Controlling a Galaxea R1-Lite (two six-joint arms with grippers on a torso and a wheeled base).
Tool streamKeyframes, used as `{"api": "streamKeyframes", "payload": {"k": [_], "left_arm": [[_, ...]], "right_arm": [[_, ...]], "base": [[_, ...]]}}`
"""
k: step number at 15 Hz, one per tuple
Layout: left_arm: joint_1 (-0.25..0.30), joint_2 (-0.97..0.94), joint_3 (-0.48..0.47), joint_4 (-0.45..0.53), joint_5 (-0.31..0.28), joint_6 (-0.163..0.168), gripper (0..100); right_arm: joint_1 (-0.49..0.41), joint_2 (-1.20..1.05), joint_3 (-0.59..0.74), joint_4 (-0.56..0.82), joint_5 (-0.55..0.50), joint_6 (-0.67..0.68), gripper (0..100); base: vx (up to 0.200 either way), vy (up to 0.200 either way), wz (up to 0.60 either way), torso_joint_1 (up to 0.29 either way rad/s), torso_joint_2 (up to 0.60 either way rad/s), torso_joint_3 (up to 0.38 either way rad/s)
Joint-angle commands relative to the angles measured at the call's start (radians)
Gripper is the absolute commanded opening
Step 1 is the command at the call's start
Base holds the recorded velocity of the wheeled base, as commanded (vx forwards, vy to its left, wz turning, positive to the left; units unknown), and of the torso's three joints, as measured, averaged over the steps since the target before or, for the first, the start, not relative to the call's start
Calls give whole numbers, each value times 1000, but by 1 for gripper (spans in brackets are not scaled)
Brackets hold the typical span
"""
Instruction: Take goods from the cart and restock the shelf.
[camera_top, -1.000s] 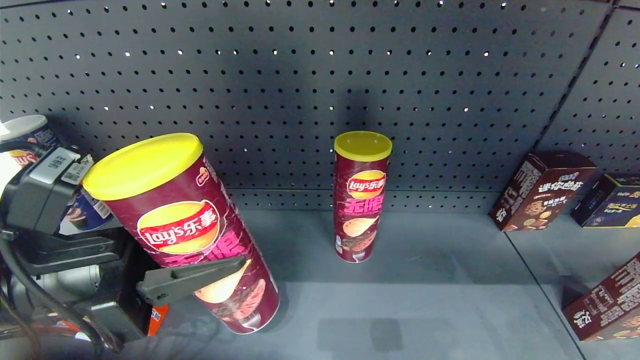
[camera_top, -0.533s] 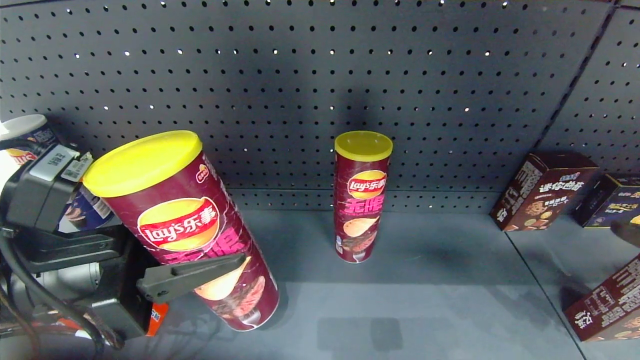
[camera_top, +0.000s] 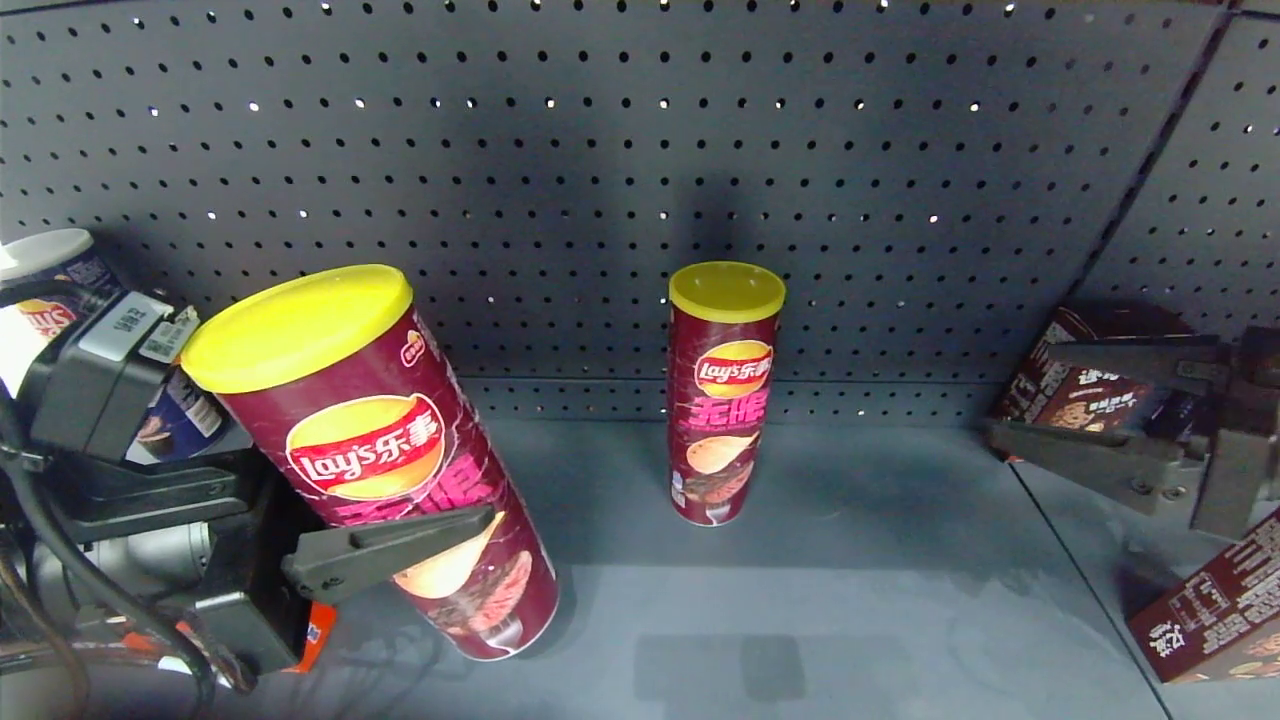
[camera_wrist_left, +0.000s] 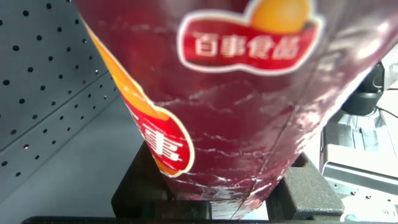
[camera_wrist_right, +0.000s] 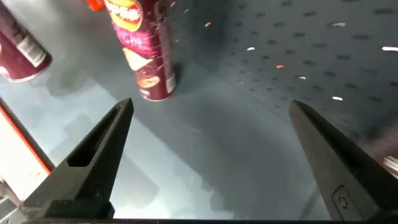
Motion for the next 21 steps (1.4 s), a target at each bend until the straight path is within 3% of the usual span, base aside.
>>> {"api": "streamKeyframes", "payload": {"k": [1,5,13,21], "left_arm": [[0,5,1,0,0,0,0],[0,18,3,0,0,0,0],[1,25,0,-2,0,0,0],[15,24,0,-2,0,0,0]], "right_arm": [[30,82,-23,-8,5,-13,100],[51,152,-29,-80,153,-50,100],[60,310,-25,-295,169,-82,100],[59,417,-32,-369,314,-82,100]], "base": [[0,0,0,0,0,0],[0,0,0,0,0,0],[0,0,0,0,0,0],[0,0,0,0,0,0]]}}
